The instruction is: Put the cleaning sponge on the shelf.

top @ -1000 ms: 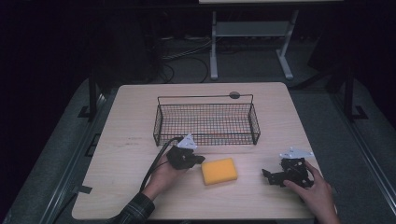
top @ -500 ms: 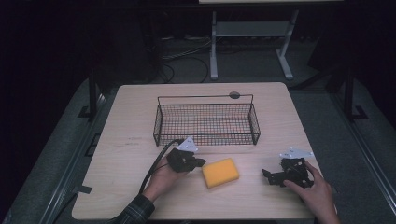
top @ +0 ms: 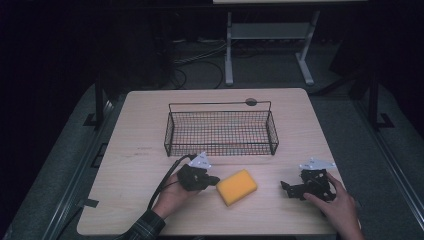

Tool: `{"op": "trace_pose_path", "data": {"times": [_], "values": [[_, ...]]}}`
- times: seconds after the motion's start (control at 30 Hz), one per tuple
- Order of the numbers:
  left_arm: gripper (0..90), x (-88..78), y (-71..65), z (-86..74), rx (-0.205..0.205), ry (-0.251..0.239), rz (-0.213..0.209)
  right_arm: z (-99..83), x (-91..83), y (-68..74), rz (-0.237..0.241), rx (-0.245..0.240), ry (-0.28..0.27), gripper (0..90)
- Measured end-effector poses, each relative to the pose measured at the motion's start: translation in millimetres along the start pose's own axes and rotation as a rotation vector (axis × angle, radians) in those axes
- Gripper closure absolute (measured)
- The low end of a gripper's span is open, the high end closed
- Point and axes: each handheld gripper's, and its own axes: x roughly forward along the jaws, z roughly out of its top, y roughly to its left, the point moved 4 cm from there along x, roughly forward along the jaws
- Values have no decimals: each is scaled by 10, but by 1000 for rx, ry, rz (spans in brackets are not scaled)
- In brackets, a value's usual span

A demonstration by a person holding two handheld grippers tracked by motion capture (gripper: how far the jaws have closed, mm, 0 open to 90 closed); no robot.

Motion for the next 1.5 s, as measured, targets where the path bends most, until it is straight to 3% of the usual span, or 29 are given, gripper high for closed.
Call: {"op": "trace_pose_path", "data": {"times": [0.4,0.6,0.8,0.9,1.13,1.27,1.37,1.5], "values": [[893,-85,11,-2,-26,16,11,0,0,0,0,0,0,0],[740,-115,6,53,-44,40,20,0,0,0,0,0,0,0],[557,-88,-31,124,-62,97,10,0,0,0,0,0,0,0],[489,-71,-59,153,-53,128,11,0,0,0,0,0,0,0],[315,-46,-103,252,-65,145,29,0,0,0,0,1,0,0],[169,-33,-130,320,-73,154,43,0,0,0,0,1,0,0],[126,-11,-151,369,-77,155,58,0,0,0,0,1,0,0],[126,43,-194,407,-73,175,43,0,0,0,0,1,0,0]]}}
